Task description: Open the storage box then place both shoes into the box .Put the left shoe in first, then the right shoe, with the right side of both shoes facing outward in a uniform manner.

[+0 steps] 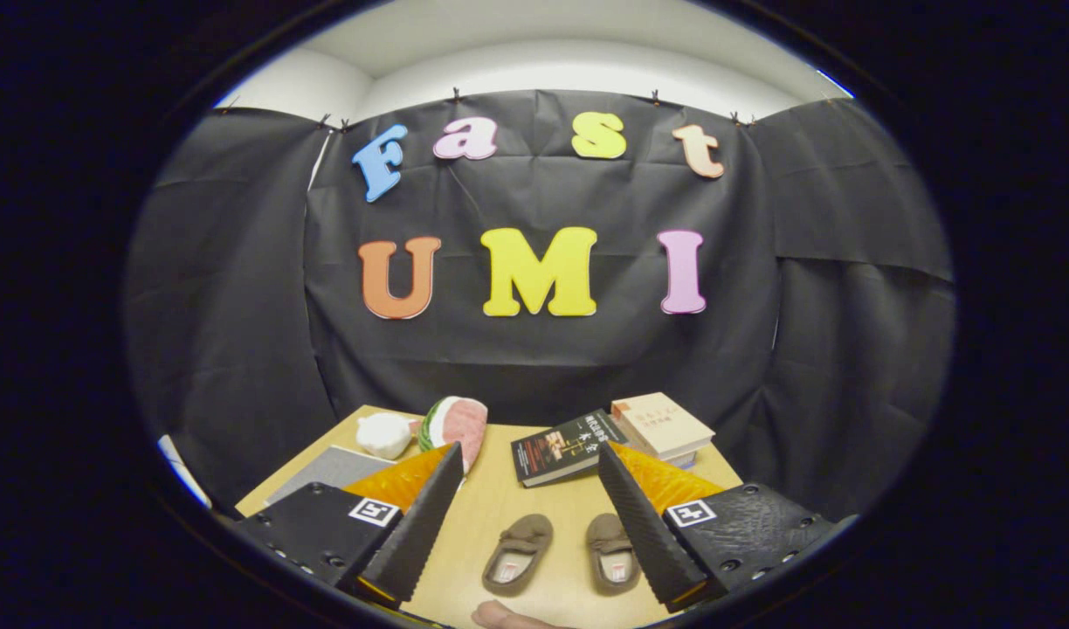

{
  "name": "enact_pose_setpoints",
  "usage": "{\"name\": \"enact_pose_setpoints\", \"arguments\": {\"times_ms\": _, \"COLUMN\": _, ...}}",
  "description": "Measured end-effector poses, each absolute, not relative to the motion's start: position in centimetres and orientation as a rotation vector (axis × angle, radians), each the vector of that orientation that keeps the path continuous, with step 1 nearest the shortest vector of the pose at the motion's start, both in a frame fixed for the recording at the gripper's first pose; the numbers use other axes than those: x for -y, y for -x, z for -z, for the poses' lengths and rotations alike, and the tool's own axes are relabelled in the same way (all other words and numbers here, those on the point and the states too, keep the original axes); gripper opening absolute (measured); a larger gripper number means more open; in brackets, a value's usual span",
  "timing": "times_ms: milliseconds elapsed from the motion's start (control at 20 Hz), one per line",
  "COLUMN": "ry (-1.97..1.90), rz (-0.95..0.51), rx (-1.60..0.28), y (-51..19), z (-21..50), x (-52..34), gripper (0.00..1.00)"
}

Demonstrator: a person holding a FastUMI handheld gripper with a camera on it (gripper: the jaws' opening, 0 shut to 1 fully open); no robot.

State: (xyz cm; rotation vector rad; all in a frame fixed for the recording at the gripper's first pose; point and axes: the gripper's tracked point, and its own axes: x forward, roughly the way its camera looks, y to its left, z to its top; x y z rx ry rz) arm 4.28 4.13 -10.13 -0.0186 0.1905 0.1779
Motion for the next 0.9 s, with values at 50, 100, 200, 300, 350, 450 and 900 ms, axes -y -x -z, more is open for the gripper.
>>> {"name": "enact_pose_setpoints", "arguments": {"times_ms": 50, "ry": 0.020, "rz": -0.191, "rx": -0.205, "y": -4.9, "z": 11.0, "x": -5.1, "gripper": 0.95}}
{"name": "enact_pose_setpoints", "arguments": {"times_ms": 100, "ry": 0.024, "rz": -0.213, "rx": -0.220, "y": -5.5, "z": 11.8, "x": -6.4, "gripper": 0.94}}
{"name": "enact_pose_setpoints", "arguments": {"times_ms": 200, "ry": 0.043, "rz": -0.267, "rx": -0.259, "y": -6.6, "z": 14.0, "x": -9.0, "gripper": 0.94}}
{"name": "enact_pose_setpoints", "arguments": {"times_ms": 300, "ry": 0.059, "rz": -0.295, "rx": -0.306, "y": -7.8, "z": 16.5, "x": -10.9, "gripper": 0.94}}
{"name": "enact_pose_setpoints", "arguments": {"times_ms": 350, "ry": 0.064, "rz": -0.314, "rx": -0.337, "y": -8.4, "z": 17.9, "x": -12.3, "gripper": 0.94}}
{"name": "enact_pose_setpoints", "arguments": {"times_ms": 450, "ry": 0.071, "rz": -0.322, "rx": -0.402, "y": -9.4, "z": 20.8, "x": -14.2, "gripper": 0.94}}
{"name": "enact_pose_setpoints", "arguments": {"times_ms": 900, "ry": 0.024, "rz": -0.446, "rx": -0.585, "y": -11.0, "z": 28.8, "x": -22.7, "gripper": 0.96}}
